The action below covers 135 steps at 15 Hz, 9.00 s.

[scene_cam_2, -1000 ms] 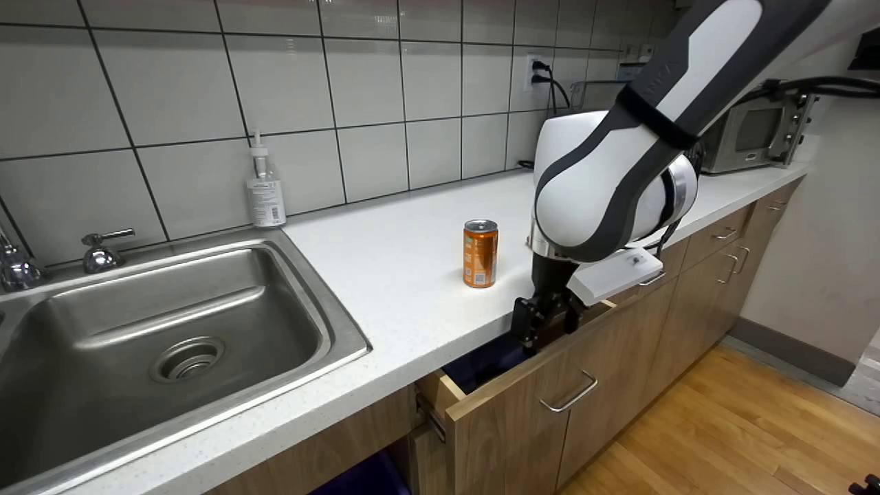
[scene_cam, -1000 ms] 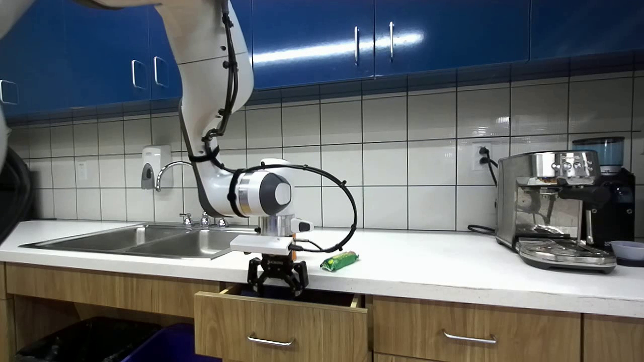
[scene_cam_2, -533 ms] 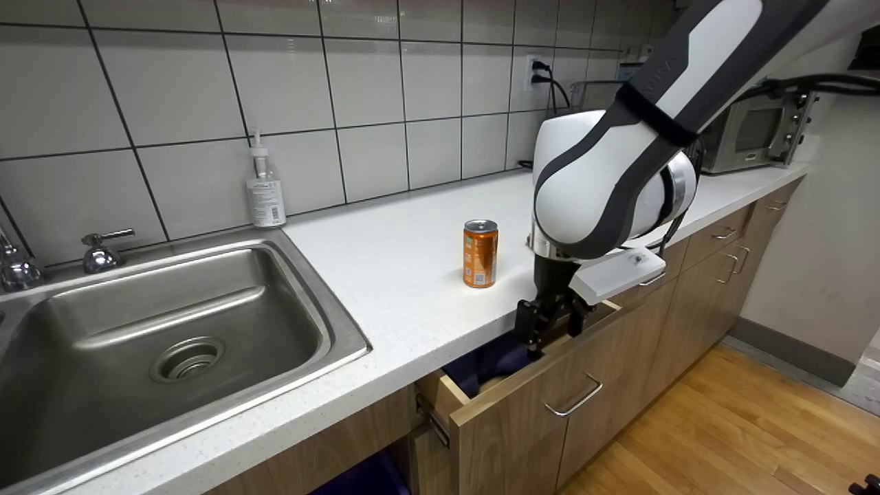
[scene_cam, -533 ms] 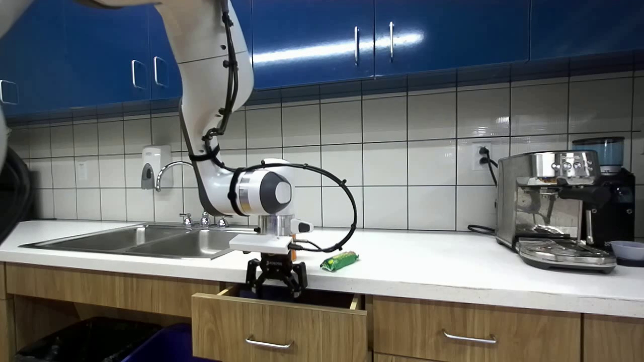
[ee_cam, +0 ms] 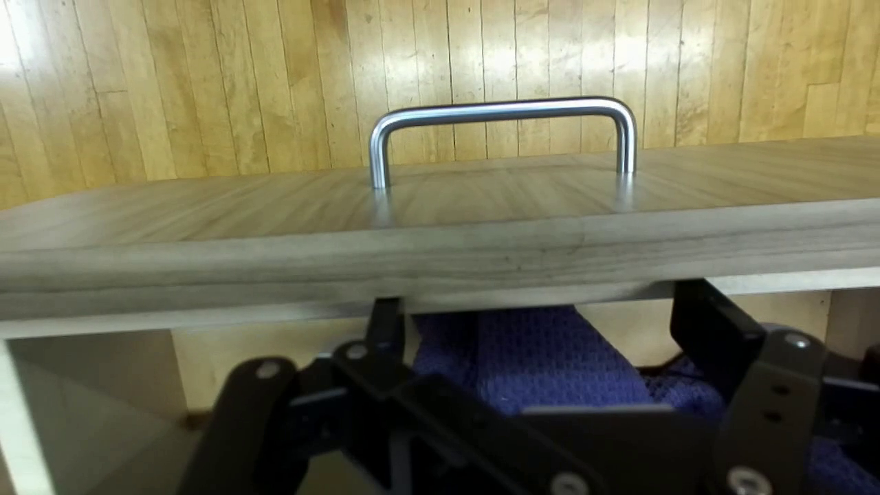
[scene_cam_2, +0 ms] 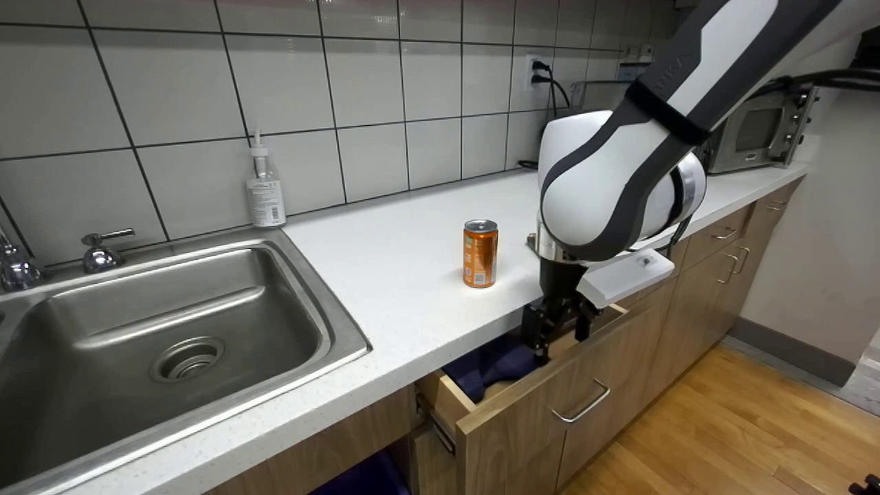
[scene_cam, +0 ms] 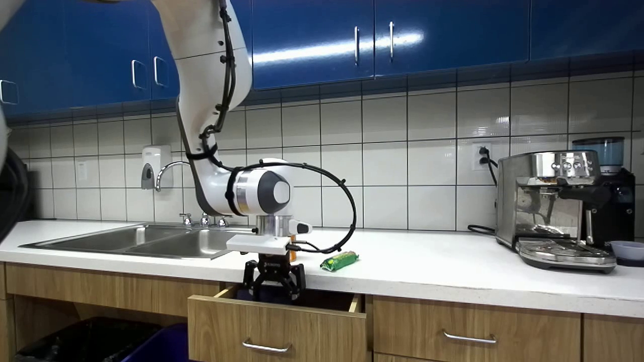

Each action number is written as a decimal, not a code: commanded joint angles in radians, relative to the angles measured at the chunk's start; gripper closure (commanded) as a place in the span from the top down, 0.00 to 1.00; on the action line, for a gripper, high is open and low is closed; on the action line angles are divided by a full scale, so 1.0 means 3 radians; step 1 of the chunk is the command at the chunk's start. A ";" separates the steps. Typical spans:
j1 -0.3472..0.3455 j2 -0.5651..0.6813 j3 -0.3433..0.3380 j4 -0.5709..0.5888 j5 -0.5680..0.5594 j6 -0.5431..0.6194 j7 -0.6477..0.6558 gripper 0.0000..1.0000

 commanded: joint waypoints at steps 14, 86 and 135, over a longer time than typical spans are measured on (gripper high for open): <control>0.0076 -0.0597 0.0088 -0.0883 -0.0023 0.0114 0.0243 1.00; -0.0030 -0.0818 0.0092 0.0362 -0.0052 -0.0142 0.0261 1.00; -0.0047 -0.0474 0.0084 0.0853 -0.0168 -0.0194 0.0099 0.38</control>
